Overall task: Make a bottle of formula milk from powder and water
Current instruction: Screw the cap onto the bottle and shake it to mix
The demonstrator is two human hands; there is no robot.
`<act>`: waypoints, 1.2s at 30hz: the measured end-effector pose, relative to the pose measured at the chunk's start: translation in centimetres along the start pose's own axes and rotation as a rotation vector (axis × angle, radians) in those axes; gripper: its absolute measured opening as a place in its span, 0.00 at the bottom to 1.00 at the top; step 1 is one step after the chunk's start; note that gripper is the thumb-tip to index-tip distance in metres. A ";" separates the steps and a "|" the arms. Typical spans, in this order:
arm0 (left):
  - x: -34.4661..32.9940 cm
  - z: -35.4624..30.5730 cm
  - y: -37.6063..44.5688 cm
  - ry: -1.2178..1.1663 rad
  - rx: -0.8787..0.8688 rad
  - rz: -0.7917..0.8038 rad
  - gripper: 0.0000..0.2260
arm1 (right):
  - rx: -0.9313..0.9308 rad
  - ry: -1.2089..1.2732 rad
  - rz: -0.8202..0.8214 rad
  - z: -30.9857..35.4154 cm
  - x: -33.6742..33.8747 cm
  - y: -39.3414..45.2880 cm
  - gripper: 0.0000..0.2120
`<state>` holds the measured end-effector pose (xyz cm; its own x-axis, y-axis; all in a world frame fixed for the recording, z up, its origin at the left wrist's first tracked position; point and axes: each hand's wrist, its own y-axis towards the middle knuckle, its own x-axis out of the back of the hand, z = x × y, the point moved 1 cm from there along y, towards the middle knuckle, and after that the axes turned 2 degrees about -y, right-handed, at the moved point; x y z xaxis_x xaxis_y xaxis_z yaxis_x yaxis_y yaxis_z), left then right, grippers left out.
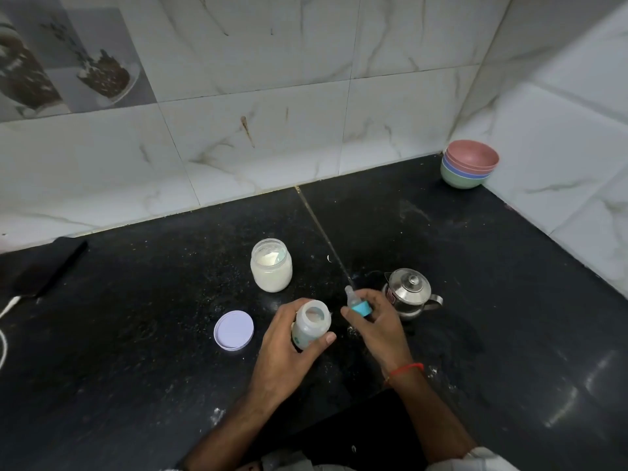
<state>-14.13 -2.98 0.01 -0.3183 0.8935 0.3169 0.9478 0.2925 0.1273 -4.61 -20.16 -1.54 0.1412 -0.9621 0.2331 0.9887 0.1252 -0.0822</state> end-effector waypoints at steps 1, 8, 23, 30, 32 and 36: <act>0.0 0.1 0.0 0.002 0.003 0.012 0.25 | -0.024 0.237 0.002 1.4 -0.3 -0.6 0.15; 0.0 -0.2 0.6 -0.016 -0.004 0.102 0.27 | 0.046 0.503 0.240 6.7 -1.8 -4.0 0.19; 0.2 -0.9 1.4 -0.003 -0.090 0.239 0.27 | 0.095 0.161 0.291 6.1 0.7 -4.3 0.20; 0.3 -1.3 2.0 0.028 -0.114 0.341 0.27 | 0.130 0.165 0.286 5.2 1.6 -4.4 0.20; 0.3 -1.6 2.3 0.017 -0.121 0.379 0.26 | 0.142 0.178 0.295 5.3 2.1 -4.4 0.20; 0.2 -1.9 2.8 0.001 -0.114 0.437 0.27 | 0.166 0.156 0.316 5.4 2.6 -4.3 0.21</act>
<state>-11.56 -2.65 2.21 0.1111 0.9246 0.3645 0.9848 -0.1516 0.0842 -8.17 -21.90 4.66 0.4437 -0.8935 0.0699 0.8941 0.4466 0.0341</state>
